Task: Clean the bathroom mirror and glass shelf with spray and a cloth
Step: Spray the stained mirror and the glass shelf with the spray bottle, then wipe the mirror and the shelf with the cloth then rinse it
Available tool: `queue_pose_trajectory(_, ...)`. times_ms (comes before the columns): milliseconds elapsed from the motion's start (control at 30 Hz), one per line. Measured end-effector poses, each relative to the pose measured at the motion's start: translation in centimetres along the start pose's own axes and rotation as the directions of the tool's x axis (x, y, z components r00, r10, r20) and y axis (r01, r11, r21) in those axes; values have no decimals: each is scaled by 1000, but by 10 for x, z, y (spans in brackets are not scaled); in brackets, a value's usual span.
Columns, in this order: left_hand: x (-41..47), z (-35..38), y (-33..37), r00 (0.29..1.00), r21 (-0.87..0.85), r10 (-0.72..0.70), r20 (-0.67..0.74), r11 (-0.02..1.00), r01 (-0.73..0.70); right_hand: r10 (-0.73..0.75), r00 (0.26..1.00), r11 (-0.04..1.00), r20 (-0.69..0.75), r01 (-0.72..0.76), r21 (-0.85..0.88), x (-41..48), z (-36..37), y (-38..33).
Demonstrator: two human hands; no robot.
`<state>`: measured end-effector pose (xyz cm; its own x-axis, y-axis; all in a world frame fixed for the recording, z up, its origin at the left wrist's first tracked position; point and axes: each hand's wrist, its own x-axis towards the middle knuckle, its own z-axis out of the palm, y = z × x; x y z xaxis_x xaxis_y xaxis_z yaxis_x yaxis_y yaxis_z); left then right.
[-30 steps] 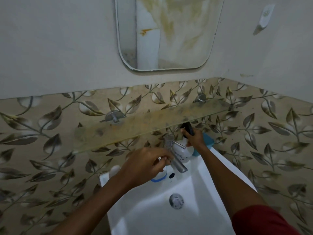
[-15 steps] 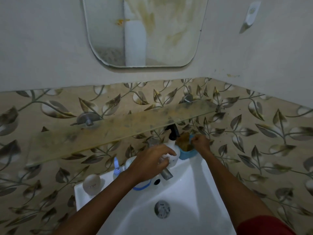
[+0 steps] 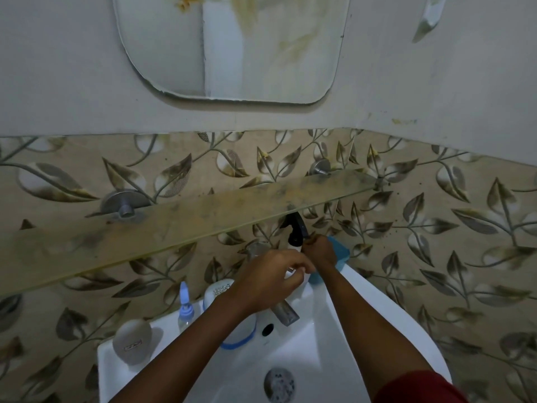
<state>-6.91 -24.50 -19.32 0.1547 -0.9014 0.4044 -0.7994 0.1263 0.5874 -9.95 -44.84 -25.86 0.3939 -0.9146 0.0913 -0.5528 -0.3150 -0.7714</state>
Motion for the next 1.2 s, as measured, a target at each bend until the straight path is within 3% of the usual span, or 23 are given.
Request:
queue_pose_trajectory(233,-2,-4,-5,999,5,37,-37,999,-37,16,999,996,-34,-13,83,7,11,-4)
queue_pose_trajectory(500,-9,-6,-8,997,7,47,-64,999,-47,157,986,972,-49,-145,183,13,11,-8)
queue_pose_trajectory(667,-10,-7,-9,997,7,44,-62,999,-44,287,956,909,-56,-253,332,25,11,-2)
queue_pose_trajectory(867,-9,-7,-7,997,5,28,-66,1000,-28,268,947,892,-175,-175,418,19,-14,-13)
queue_pose_trajectory(1000,-10,-3,-7,999,13,19,-50,1000,-18,362,918,755,-159,-189,627,22,-28,-17)
queue_pose_trajectory(1200,-8,-5,1,999,-93,-5,-48,996,1,388,921,364,-28,-125,923,48,-64,8)
